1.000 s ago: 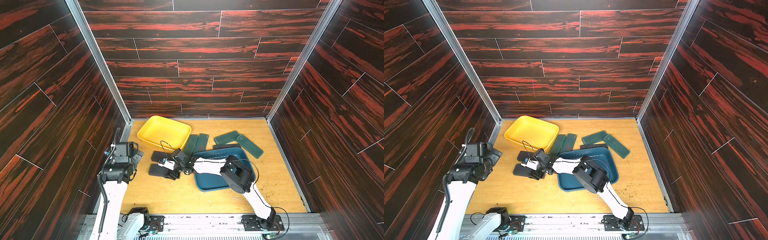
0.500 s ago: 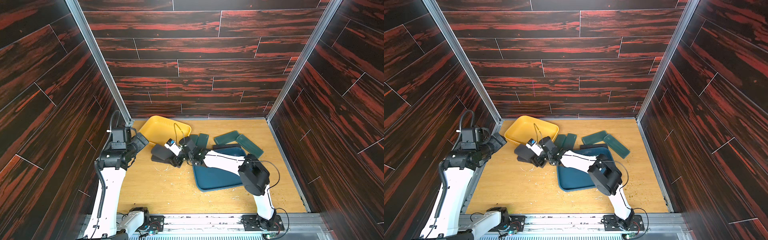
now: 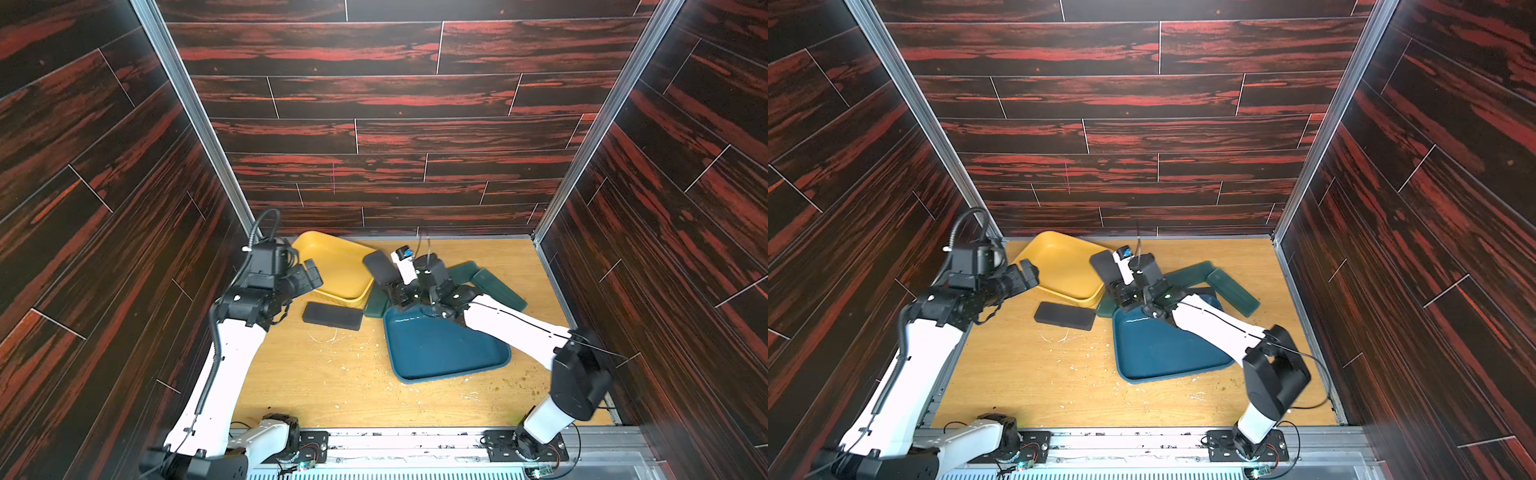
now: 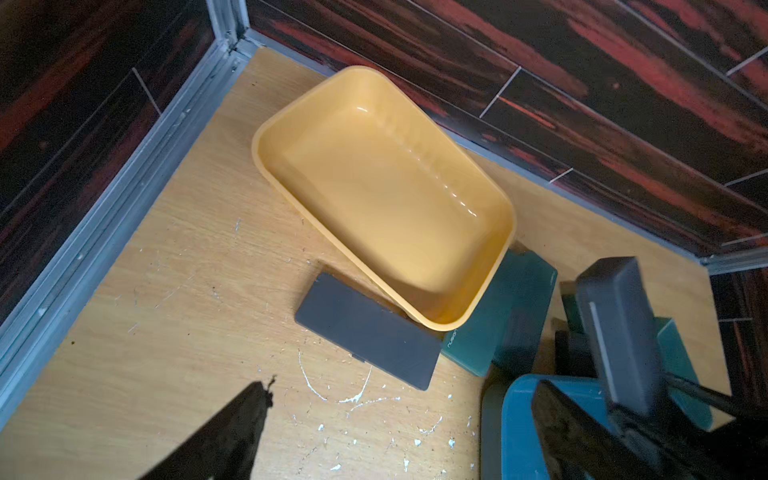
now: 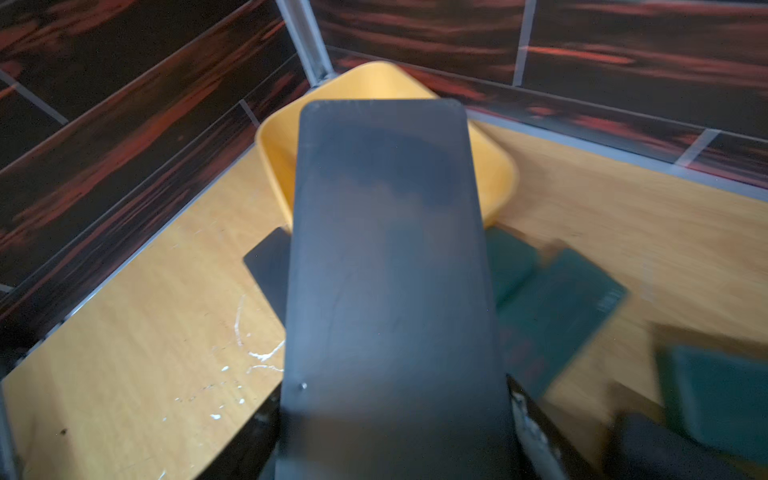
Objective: Place the pencil cases by color into the storage box
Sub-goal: Place the pencil case at the storage box.
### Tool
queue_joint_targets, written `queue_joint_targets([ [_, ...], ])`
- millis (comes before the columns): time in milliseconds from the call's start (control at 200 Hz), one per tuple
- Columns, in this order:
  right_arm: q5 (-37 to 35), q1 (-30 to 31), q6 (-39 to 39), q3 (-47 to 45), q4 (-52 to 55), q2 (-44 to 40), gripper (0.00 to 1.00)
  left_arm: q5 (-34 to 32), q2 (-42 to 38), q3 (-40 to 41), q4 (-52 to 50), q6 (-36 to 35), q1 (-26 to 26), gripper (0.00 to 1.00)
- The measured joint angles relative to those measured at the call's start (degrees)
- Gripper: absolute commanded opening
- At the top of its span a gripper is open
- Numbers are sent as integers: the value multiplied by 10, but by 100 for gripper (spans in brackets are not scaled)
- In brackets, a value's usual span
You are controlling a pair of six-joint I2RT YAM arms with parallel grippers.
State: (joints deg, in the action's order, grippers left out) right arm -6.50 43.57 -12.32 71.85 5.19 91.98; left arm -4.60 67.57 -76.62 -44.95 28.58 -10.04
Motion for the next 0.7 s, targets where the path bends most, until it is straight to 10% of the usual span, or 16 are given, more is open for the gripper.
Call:
queue_joint_targets([
  [696,-37,-105,-36,-179,210,-243,59,-95,48,139,112,-3,-269,99],
])
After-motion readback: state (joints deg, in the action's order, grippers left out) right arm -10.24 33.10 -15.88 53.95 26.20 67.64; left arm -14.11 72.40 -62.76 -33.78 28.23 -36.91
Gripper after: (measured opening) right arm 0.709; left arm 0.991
